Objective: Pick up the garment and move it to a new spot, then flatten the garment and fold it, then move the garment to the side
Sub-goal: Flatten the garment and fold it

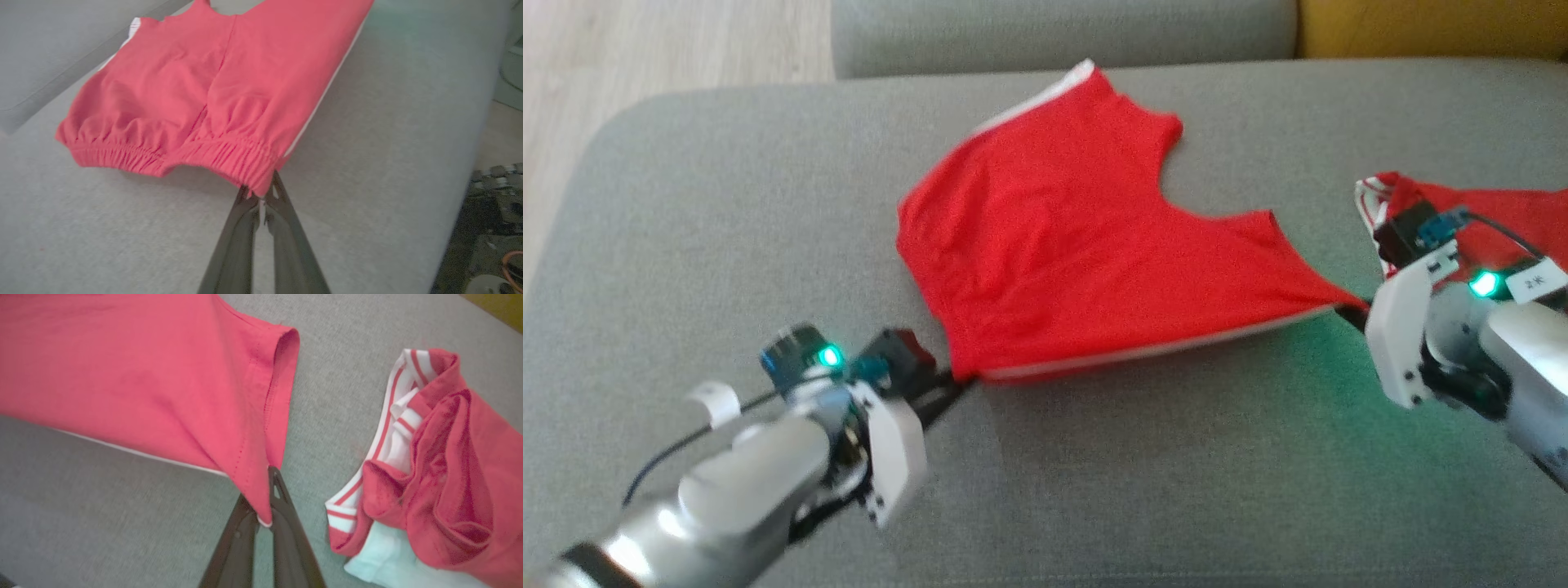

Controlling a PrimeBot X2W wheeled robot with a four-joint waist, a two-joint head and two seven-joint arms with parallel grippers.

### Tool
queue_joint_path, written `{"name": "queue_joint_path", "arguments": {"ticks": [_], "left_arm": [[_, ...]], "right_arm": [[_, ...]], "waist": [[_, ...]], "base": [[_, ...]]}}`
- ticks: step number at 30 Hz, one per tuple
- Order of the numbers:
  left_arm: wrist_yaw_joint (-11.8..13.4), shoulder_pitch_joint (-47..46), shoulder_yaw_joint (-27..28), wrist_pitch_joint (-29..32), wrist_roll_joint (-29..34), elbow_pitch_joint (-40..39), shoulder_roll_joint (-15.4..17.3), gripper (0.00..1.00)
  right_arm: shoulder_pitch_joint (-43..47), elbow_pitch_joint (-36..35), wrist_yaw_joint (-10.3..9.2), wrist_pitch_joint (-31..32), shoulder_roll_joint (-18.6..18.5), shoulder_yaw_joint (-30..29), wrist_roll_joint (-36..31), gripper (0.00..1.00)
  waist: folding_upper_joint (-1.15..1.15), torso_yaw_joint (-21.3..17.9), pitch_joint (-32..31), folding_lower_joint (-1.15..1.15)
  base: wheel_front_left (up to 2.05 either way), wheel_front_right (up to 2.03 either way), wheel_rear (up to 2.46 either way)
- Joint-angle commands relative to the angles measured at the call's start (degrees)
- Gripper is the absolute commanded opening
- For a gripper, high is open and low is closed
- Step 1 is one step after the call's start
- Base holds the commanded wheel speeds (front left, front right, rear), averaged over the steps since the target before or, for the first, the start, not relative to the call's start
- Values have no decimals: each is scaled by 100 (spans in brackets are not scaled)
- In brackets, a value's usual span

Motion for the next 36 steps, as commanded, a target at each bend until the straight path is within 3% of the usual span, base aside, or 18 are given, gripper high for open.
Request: {"name": "queue_joint_path", "arguments": {"ticks": [1, 10, 22, 27, 36], "left_arm": [[9, -74, 201, 150, -113, -323, 283, 0], [9, 737, 200, 1123, -556, -1866, 809, 0], [9, 1218, 211, 1450, -1246, -3020, 1222, 0], [55, 1138, 333, 1357, -1271, -3066, 1253, 0], [163, 844, 691, 1139, -1378, -3040, 1144, 0]], "right_arm": [[120, -244, -5, 128, -338, 90, 198, 0], [389, -1144, -5, 1017, -1304, 446, 1132, 0], [739, -2040, -5, 2295, -2237, 233, 1876, 0], [741, -2194, -5, 2336, -2296, 28, 1758, 0], [340, -2207, -5, 2154, -1944, -630, 1275, 0]], "waist": [[0, -27, -167, 0], [0, -97, -566, 0], [0, -165, -719, 0], [0, -121, -676, 0], [0, 249, -286, 0]], "base": [[0, 0, 0], [0, 0, 0], [0, 0, 0], [0, 0, 0], [0, 0, 0]]}}
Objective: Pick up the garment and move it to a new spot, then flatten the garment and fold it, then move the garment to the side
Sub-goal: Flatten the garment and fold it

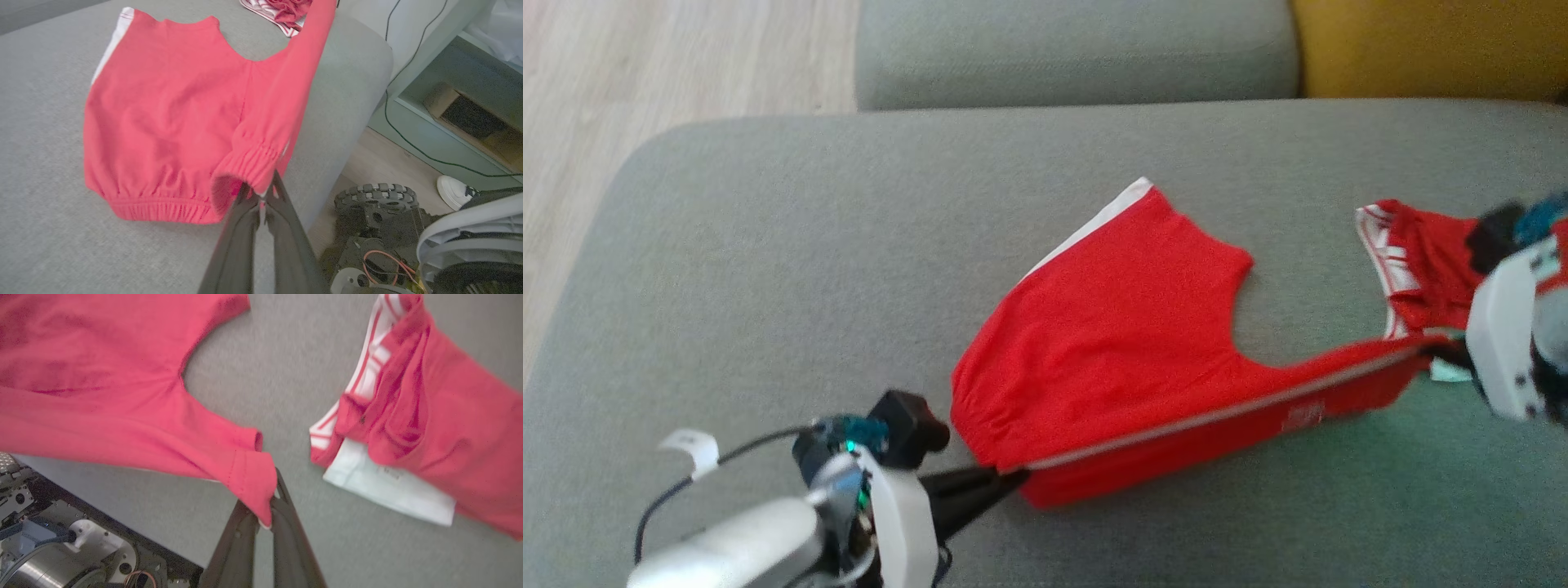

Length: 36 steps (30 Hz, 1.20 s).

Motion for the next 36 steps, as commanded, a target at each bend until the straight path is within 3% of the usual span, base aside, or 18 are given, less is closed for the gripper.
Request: {"name": "queue_joint_path", "arguments": {"ticks": [1, 10, 20, 29, 35, 36], "left_arm": [[29, -409, 321, -59, -18, -94, 150, 0], [-44, -817, 442, -258, -35, 143, -205, 0], [-115, -1331, 258, -482, -35, 686, -717, 0], [-124, -1805, -27, -798, 131, 1182, -1206, 0], [-124, -2004, -116, -912, 62, 1422, -1331, 0], [-124, -2037, -130, -932, 66, 1464, -1343, 0]], "right_arm": [[-244, -19, -5, -56, -112, -200, -98, 0], [-1022, 491, -5, -29, 404, -627, -766, 0], [-1720, 1175, -5, -2, 812, -678, -1141, 0], [-2193, 1705, -5, 0, 1052, -515, -1425, 0], [-2412, 1941, -5, -126, 1152, -426, -1510, 0], [-2444, 2002, -5, -154, 1181, -423, -1518, 11]], "waist": [[0, 184, 190, 0], [0, 913, 746, 0], [0, 1626, 1288, 0], [0, 1923, 1699, 0], [0, 1986, 1880, 0], [0, 1990, 1907, 0]], "base": [[0, 0, 0], [0, 0, 0], [0, 0, 0], [0, 0, 0], [0, 0, 0], [0, 0, 0]]}}
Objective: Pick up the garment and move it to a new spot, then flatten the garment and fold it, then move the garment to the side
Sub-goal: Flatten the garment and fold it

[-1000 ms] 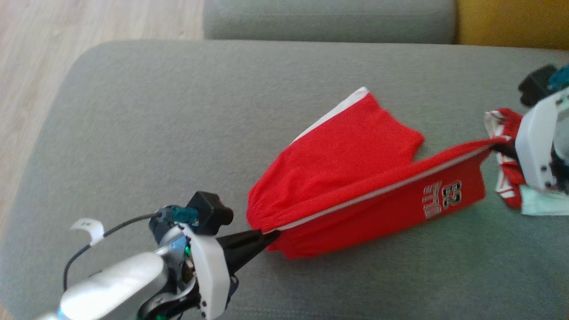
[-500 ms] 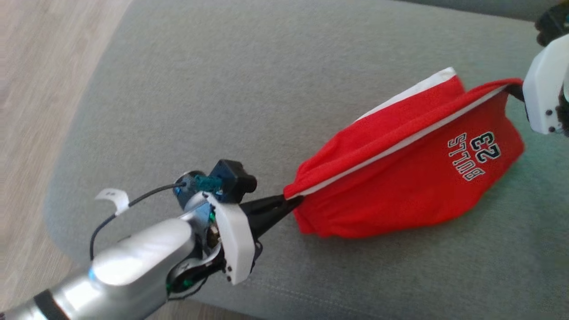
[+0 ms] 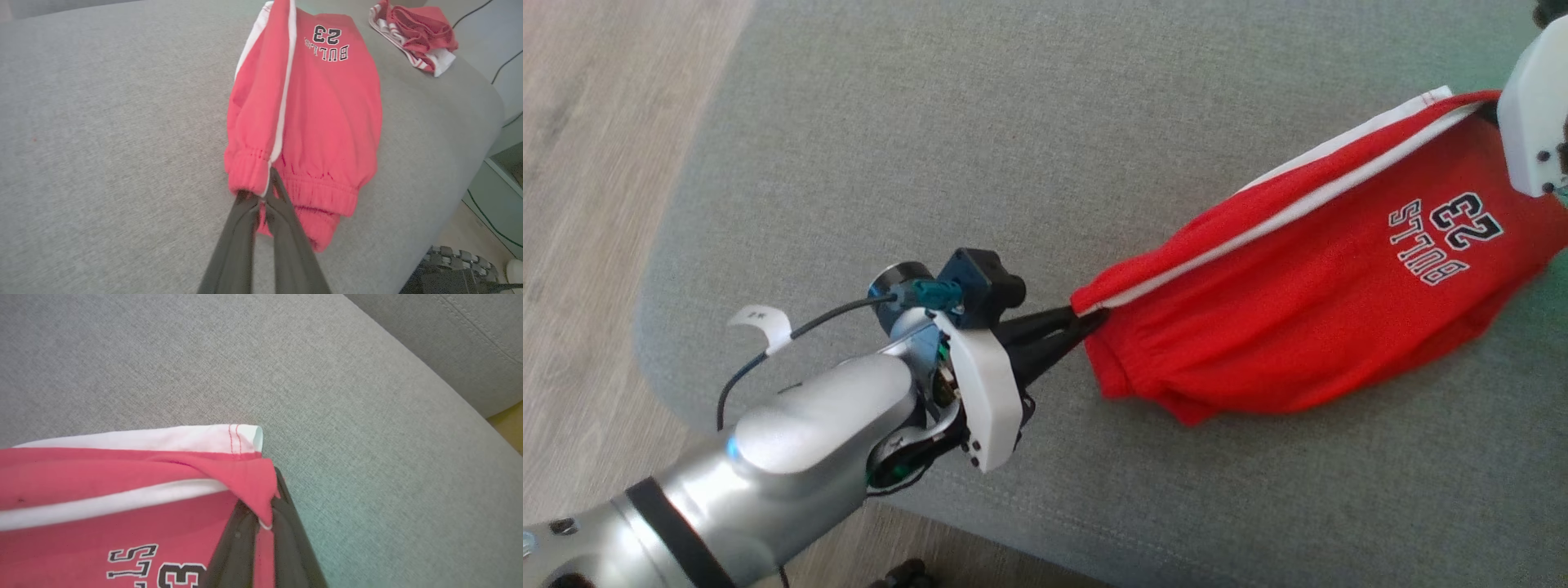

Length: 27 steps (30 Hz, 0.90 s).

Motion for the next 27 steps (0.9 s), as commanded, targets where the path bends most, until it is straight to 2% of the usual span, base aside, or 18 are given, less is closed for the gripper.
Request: {"name": "queue_joint_path", "arguments": {"ticks": [1, 6, 11, 13, 20, 24, 27], "left_arm": [[-34, -257, 217, -93, -70, -5, 95, 100], [-34, -331, 201, -238, -79, 310, 30, 100], [-14, -305, 277, -478, -130, 606, 46, 100], [52, -262, 361, -580, -180, 701, 74, 100], [680, 41, 1110, -977, -515, 844, 244, 100], [1142, 342, 1826, -1061, -706, 787, 311, 100], [1452, 650, 2620, -1069, -604, 538, 254, 100]], "right_arm": [[-133, -41, -5, -109, -6, -40, -90, 100], [-143, 144, -5, -270, 107, 101, -140, 100], [-116, 436, -5, -690, 242, 133, -287, 100], [-78, 529, -5, -1035, 333, 60, -311, 100], [265, 546, -5, -2653, 706, -249, -327, 100], [577, 472, -5, -3651, 905, -439, -434, 100], [839, 474, -5, -4314, 1035, -677, -509, 100]], "waist": [[0, 13, 31, -1], [0, -49, 22, -1], [0, -237, -144, -1], [0, -348, -253, -1], [0, -907, -683, -1], [0, -1252, -958, -1], [0, -1465, -1148, -1]], "base": [[0, 0, 0], [0, 0, 0], [0, 0, 0], [0, 0, 0], [0, 0, 0], [0, 0, 0], [0, 0, 0]]}}
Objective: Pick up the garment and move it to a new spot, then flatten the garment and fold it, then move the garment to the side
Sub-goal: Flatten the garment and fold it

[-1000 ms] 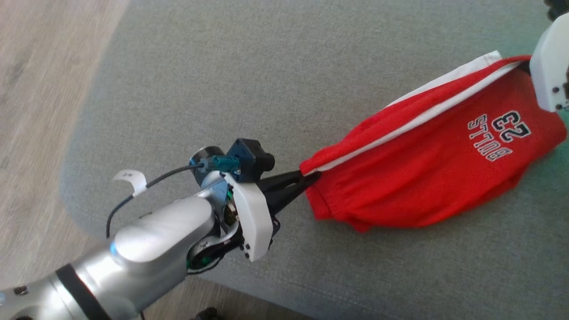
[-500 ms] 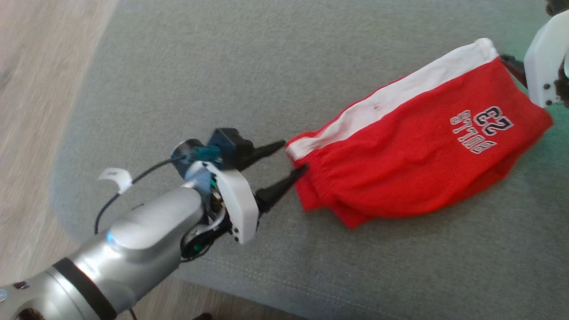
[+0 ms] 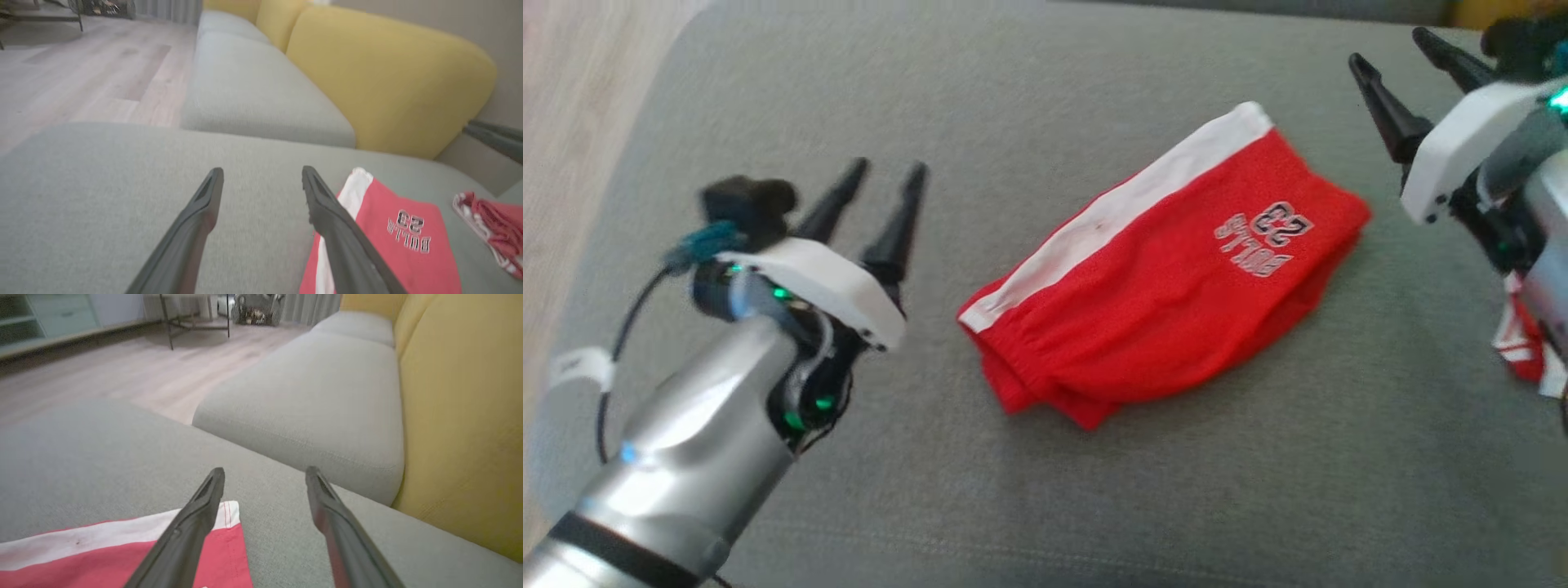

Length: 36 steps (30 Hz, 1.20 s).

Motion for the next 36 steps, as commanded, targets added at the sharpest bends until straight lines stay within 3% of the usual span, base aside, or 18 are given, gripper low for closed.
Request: {"name": "queue_joint_path", "arguments": {"ticks": [1, 7, 15, 26, 36], "left_arm": [[97, -55, 521, -68, 139, -230, 157, 100], [383, 942, 1870, -70, 921, -715, -192, 100], [306, 1977, 3033, -70, 1966, -1115, -876, 100], [-164, 2907, 3662, -71, 3188, -1219, -1606, 100], [-473, 3511, 4177, -71, 3894, -1437, -2008, 100]], "right_arm": [[113, -120, -5, -258, 33, -125, -74, 100], [733, -114, -5, -1187, 307, -659, -454, 100], [1795, -616, -5, -1446, 599, -1903, -1446, 100], [3644, -1941, -5, -1431, 1347, -3642, -2972, 100], [4638, -2792, -5, -1042, 1883, -4181, -3804, 100]], "waist": [[0, -309, -304, 0], [0, -646, -649, 0], [0, -881, -930, 0], [0, -927, -1108, 0], [0, -922, -1114, 0]], "base": [[0, 0, 0], [0, 0, 0], [0, 0, 0], [0, 0, 0], [0, 0, 0]]}}
